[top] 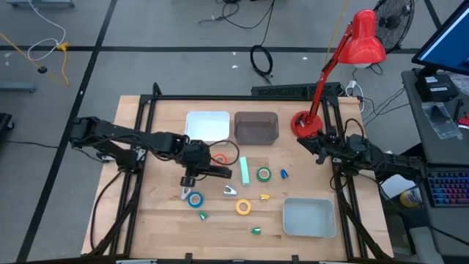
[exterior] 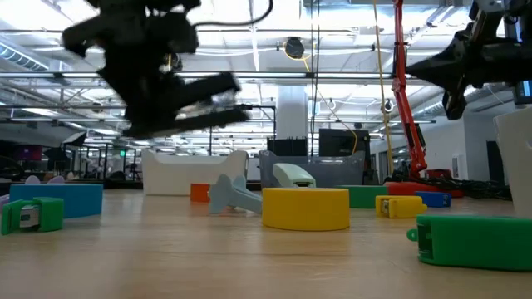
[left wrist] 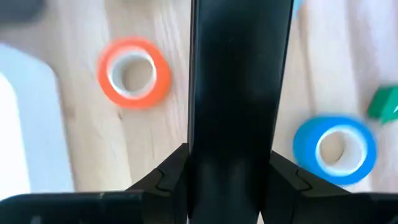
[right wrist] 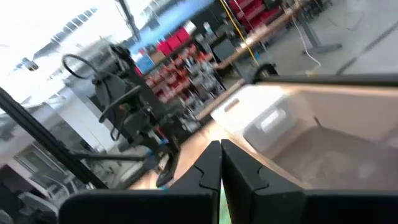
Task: Pick and place Stapler, Stapler remover, tape
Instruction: Put the black stapler into the black bin
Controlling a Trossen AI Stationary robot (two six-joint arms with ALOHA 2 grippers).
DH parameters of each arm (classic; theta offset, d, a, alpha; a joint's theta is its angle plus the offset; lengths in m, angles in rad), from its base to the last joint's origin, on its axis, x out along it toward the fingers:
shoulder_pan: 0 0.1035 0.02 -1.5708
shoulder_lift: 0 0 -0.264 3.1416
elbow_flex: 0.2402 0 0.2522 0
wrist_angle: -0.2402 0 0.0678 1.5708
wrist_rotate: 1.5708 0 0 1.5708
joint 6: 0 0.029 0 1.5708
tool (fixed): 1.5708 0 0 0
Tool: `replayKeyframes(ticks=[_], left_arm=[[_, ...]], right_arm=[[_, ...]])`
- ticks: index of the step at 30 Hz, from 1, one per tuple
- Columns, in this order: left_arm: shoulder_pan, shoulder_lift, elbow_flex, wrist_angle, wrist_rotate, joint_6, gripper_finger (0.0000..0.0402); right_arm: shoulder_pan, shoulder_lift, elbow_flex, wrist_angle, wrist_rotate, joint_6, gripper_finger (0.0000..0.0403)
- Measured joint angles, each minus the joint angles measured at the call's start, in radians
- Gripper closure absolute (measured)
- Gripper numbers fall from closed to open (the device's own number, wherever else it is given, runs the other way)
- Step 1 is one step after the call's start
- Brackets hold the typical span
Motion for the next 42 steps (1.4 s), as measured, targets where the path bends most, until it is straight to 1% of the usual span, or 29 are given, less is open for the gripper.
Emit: replayKeyframes(ticks=[4, 8, 12, 14, 17, 20, 22, 24, 27, 30, 32, 34, 36, 42], left_arm=[[0.000, 0.002, 0.098, 0.006, -0.019, -0.004, 0.0268], [0.002, 0.021, 0.183, 0.103, -0.032, 0.012, 0.0268], [0.019, 0.037, 0.255, 0.195, -0.063, 0.017, 0.0268], [0.032, 0.051, 0.282, 0.176, -0.089, 0.016, 0.0268], [0.048, 0.091, 0.325, 0.184, -0.127, 0.015, 0.0268], [0.062, 0.135, 0.366, 0.179, -0.133, 0.015, 0.0268], [0.070, 0.170, 0.390, 0.177, -0.133, 0.015, 0.0268], [0.073, 0.201, 0.413, 0.162, -0.140, 0.027, 0.0268], [0.074, 0.242, 0.454, 0.125, -0.163, 0.056, 0.0268], [0.074, 0.272, 0.496, 0.062, -0.194, 0.072, 0.0268], [0.073, 0.290, 0.516, 0.010, -0.220, 0.076, 0.0268], [0.073, 0.299, 0.530, -0.014, -0.257, 0.069, 0.0268], [0.074, 0.296, 0.530, -0.037, -0.290, 0.070, 0.0268], [0.087, 0.296, 0.532, -0.031, -0.310, 0.058, 0.0268]], right_arm=[[0.000, 0.046, 0.000, 0.086, -0.026, -0.011, 0.0398], [0.000, 0.154, 0.000, 0.172, -0.052, -0.008, 0.0384], [0.000, 0.303, 0.000, 0.308, -0.068, -0.024, 0.0343], [0.000, 0.381, 0.000, 0.399, -0.090, -0.036, 0.0319], [0.000, 0.492, 0.000, 0.584, -0.135, -0.080, 0.0287], [0.000, 0.574, 0.002, 0.767, -0.161, -0.126, 0.0260], [0.000, 0.619, 0.030, 0.808, -0.180, -0.157, 0.0246], [0.000, 0.645, 0.074, 0.791, -0.198, -0.201, 0.0233], [0.000, 0.689, 0.186, 0.683, -0.252, -0.283, 0.0222], [0.000, 0.732, 0.331, 0.457, -0.284, -0.405, 0.0218], [0.000, 0.756, 0.429, 0.241, -0.280, -0.487, 0.0219], [0.000, 0.797, 0.525, 0.069, -0.247, -0.560, 0.0220], [0.000, 0.834, 0.591, -0.051, -0.210, -0.612, 0.0221], [0.000, 0.964, 0.733, -0.145, -0.201, -0.696, 0.0217]])
